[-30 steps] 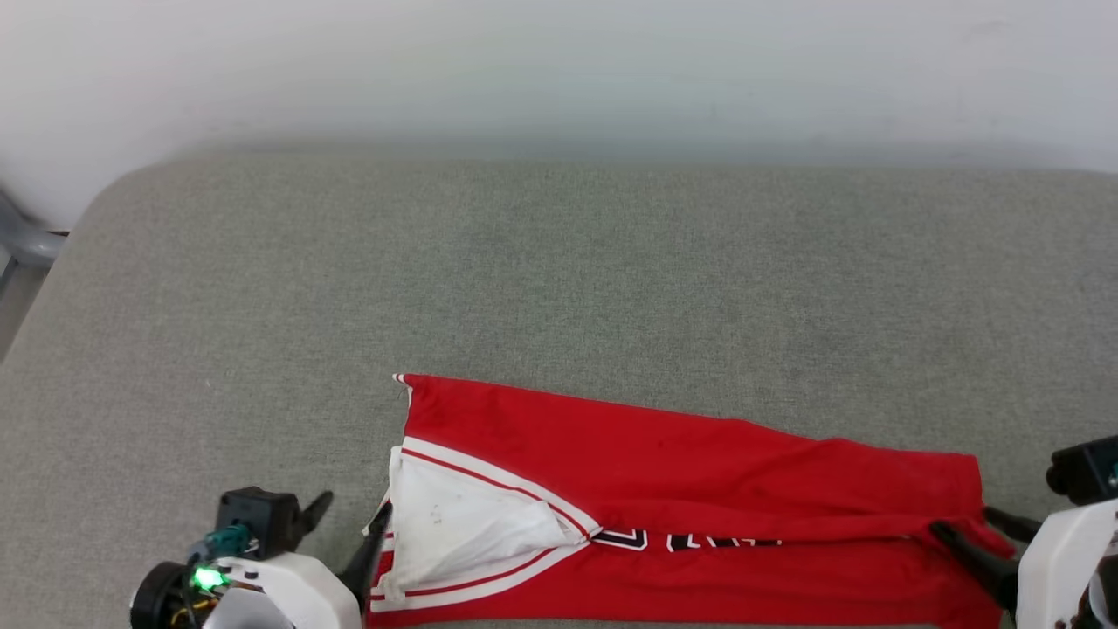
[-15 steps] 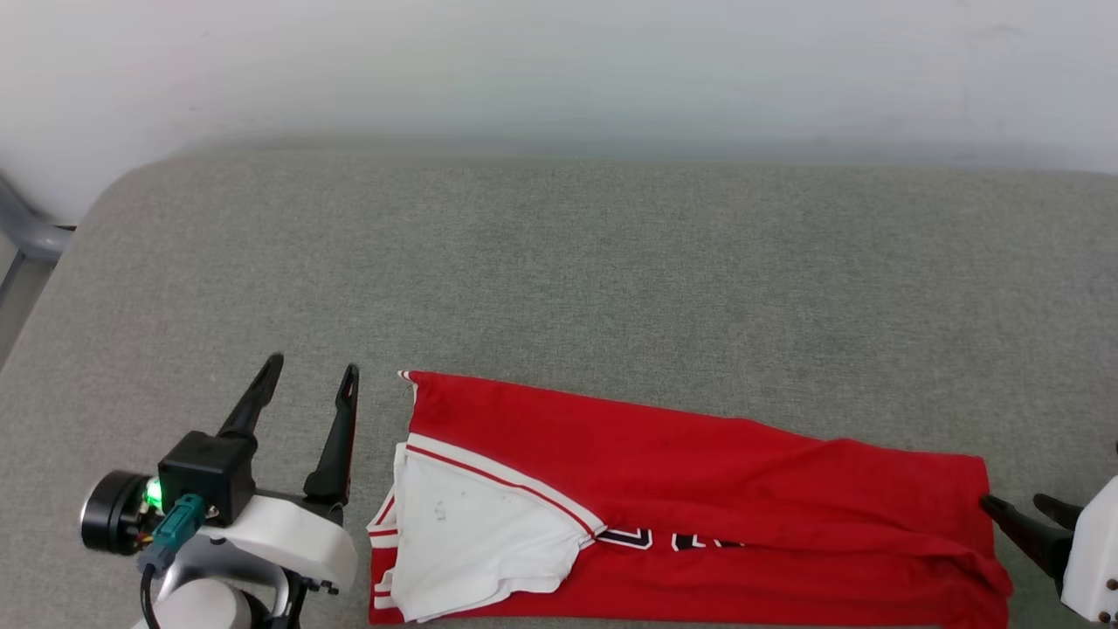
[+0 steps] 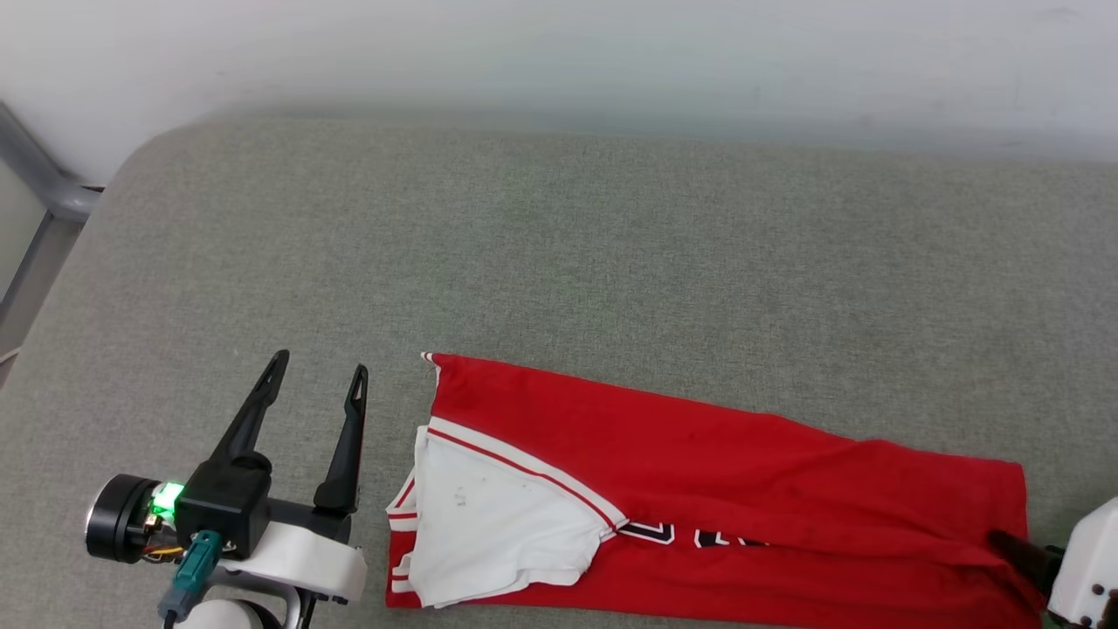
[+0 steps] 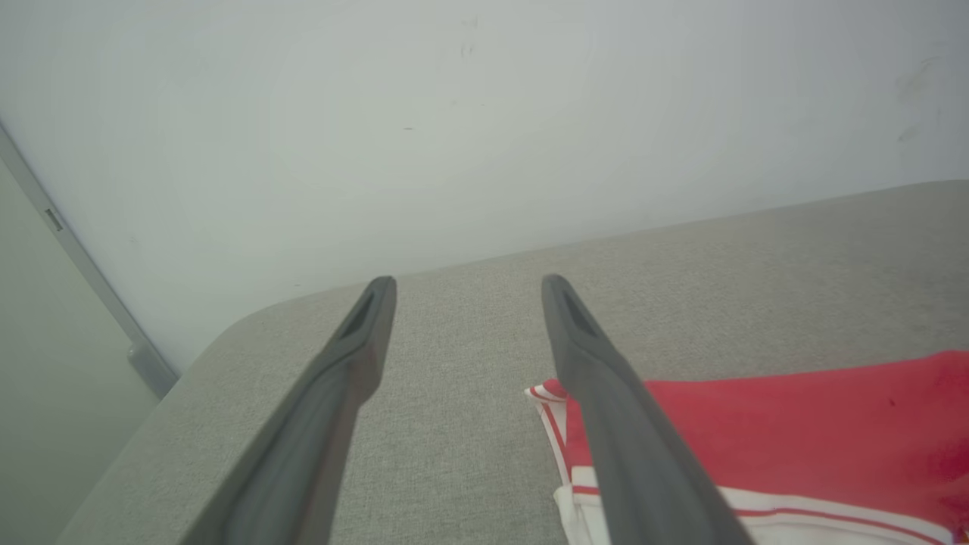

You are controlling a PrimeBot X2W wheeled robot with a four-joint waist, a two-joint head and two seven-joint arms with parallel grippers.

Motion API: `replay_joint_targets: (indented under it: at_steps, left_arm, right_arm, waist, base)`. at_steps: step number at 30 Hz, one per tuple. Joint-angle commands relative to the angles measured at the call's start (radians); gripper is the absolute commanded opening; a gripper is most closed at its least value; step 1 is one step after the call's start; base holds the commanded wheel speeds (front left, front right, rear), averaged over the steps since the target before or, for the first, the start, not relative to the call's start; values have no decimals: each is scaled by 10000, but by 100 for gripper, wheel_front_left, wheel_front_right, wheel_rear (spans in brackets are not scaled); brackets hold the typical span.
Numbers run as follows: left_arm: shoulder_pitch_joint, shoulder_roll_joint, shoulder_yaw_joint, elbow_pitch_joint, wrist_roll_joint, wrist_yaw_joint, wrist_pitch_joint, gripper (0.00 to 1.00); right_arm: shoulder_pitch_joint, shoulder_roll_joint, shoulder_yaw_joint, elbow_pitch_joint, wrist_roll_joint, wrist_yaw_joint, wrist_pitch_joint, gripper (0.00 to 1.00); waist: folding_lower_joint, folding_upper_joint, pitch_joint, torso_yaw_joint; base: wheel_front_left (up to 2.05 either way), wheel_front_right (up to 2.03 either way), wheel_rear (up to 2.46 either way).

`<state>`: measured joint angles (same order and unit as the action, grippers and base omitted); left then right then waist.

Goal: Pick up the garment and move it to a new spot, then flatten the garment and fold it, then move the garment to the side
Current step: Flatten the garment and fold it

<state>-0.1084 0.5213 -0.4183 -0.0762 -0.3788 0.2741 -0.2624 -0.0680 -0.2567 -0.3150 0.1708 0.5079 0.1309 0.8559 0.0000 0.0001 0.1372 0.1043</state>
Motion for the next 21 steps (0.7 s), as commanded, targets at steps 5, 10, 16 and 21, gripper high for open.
replay_joint_targets:
  at_steps: [5, 10, 16, 21]
  left_arm:
    - [134, -526, 486, 271, 406, -561, -28, 100]
    - [154, -881, 847, 427, 730, -1009, -29, 100]
    - [190, -1205, 1254, 609, 1014, -1425, -27, 100]
    - [223, -1479, 1484, 772, 1245, -1723, -28, 100]
  right_arm:
    - [-343, 513, -123, 274, -336, -6, 166, 100]
    - [-366, 723, -52, 737, -496, -6, 163, 100]
    - [-421, 1231, 712, 1108, -132, 17, -34, 100]
    - [-512, 1432, 1401, 1323, 103, 56, -310, 100]
  waist:
    - [0, -1, 177, 85]
    - [0, -1, 332, 152]
    - [0, -1, 483, 193]
    - [0, -1, 434, 185]
  base:
    - [0, 0, 0]
    - [0, 0, 0]
    - [0, 0, 0]
    - [0, 0, 0]
